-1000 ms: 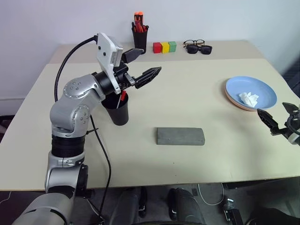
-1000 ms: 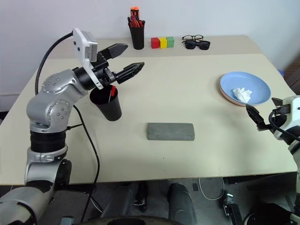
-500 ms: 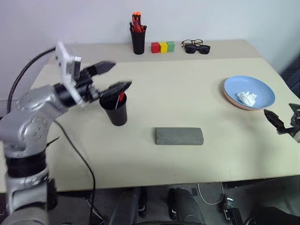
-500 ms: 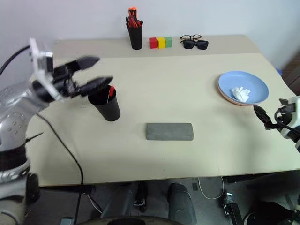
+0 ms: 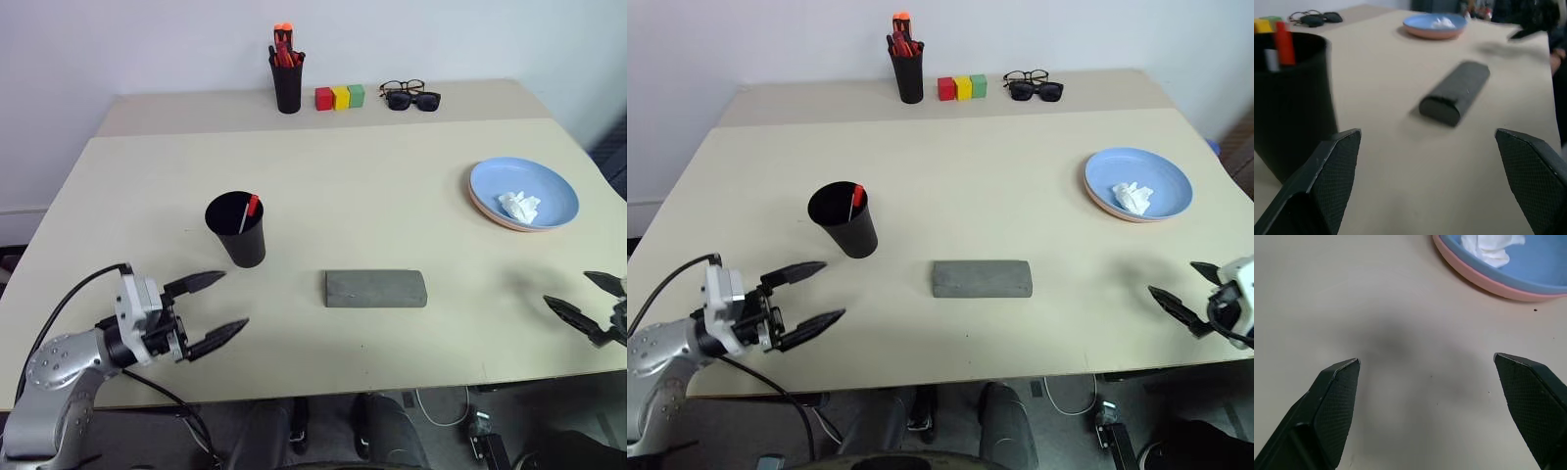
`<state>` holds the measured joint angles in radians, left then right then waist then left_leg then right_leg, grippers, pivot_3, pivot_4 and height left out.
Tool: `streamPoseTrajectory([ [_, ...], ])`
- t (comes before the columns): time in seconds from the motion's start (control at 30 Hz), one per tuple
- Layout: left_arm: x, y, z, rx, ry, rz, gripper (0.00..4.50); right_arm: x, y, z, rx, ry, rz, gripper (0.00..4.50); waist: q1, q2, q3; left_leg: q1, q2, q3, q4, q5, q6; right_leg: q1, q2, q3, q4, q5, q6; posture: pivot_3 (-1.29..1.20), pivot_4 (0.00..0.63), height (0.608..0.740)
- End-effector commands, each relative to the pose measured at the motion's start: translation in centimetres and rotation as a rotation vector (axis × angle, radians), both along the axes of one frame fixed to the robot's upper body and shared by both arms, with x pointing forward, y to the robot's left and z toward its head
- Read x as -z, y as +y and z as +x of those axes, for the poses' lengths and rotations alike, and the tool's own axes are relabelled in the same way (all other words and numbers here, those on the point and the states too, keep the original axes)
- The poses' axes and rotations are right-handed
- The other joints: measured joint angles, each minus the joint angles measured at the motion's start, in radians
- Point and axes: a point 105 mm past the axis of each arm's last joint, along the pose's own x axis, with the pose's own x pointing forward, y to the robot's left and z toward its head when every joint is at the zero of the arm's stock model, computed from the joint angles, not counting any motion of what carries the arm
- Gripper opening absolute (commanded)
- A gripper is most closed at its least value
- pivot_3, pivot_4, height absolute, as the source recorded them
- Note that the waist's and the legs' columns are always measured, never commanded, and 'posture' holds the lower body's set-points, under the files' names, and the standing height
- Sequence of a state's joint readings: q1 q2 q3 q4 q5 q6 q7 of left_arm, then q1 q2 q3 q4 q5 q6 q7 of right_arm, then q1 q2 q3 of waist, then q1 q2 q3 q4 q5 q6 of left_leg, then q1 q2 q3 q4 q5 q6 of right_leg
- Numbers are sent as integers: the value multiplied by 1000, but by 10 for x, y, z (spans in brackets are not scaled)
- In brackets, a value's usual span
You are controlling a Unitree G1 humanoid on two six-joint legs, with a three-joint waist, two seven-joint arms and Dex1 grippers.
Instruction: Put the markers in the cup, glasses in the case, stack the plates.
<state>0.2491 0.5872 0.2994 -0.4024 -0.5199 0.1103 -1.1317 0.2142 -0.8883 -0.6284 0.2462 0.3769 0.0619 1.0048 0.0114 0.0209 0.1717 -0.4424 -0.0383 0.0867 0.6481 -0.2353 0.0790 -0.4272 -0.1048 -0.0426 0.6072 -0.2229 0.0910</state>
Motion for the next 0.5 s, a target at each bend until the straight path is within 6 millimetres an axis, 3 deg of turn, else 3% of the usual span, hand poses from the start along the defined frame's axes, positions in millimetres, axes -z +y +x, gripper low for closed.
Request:
streamPoseTrajectory([
  [0.03, -5, 0, 5, -3, -55, 13, 4500, -11, 0, -6, -34, -42, -30, 4469, 0, 0, 0, 0, 1, 0, 0, 0, 0, -1, 0, 0, 0, 0, 0, 0, 150, 740],
  [0.23, -3, 0, 16, 4, -49, 5, 4500, -13, -4, -8, -37, -38, -8, 4469, -1, 1, -1, 1, 1, 2, 0, 0, 0, -1, 0, 0, 1, 0, 0, 0, 150, 740],
  [0.5, 0, -8, 7, 29, 2, -28, 4500, -14, 0, -16, -34, -32, 9, 4469, -1, 1, -1, 0, 1, 2, -1, -1, 1, -1, 0, 0, -1, -1, 1, 0, 150, 740],
])
